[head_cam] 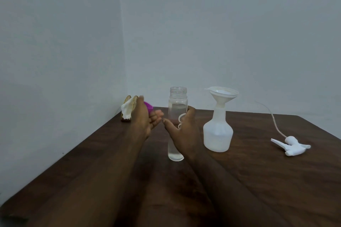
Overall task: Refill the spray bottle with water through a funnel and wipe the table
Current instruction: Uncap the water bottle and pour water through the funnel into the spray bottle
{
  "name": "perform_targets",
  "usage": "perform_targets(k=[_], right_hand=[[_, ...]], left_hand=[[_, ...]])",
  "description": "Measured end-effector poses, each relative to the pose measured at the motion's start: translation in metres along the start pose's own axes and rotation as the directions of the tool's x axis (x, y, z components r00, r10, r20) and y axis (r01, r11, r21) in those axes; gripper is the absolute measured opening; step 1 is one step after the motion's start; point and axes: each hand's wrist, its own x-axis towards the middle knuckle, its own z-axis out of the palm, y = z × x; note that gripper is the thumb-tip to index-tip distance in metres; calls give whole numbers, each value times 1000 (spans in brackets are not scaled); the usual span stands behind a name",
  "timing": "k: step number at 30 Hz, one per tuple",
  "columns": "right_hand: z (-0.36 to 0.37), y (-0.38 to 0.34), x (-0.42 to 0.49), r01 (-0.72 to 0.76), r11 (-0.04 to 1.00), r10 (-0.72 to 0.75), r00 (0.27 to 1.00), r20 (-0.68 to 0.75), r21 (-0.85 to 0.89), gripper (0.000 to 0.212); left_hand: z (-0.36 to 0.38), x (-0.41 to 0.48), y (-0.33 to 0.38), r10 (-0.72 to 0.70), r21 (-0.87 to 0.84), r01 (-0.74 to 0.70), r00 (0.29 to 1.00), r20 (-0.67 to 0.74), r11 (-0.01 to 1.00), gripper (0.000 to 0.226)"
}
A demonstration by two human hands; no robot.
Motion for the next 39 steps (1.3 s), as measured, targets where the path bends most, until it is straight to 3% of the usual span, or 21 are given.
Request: perform_targets(k=[3,6,8,11,14,23,26,29,35,37,39], right_hand=[[0,0,-2,-10,999,9,1000,-6,-46,58],[1,-1,-3,-10,997,7,999,-35,-81,53],[1,-1,-3,-11,997,8,999,-41,-76,53],[3,1,-5,8,997,-13,998,-58,-78,60],[1,3,-9,31,998,-34,998,-51,-60,71],[-3,6,-10,61,997,-63,997,-38,-54,71],[-6,6,-10,53,995,-58,997,-57,-82,58],[-16,5,-8,29,998,-32,997,-65,-57,53],[-65,6,-2,10,1000,-12,997,-71,-25,54],[-87,9,0,39,997,-45,995,-89,-73,53],[-109,11,2,65,992,-76,991,-106,-107,59]], left_hand=[[-20,5,-23,-68,162,70,998,-14,984,35],[-31,8,-38,-58,422,72,997,-45,904,36],[-34,7,-46,30,637,-11,999,-19,771,38],[-36,8,-54,212,882,-198,970,115,429,38],[-36,12,-59,282,951,-223,946,159,214,37],[-36,14,-65,304,974,-228,928,216,3,50],[-39,15,-69,375,975,-209,912,164,80,55],[-40,11,-68,519,953,-225,850,90,203,43],[-18,-7,-62,742,784,-585,617,263,209,32],[8,-16,-58,741,691,-668,606,289,277,36],[37,-23,-55,701,591,-706,644,307,390,40]])
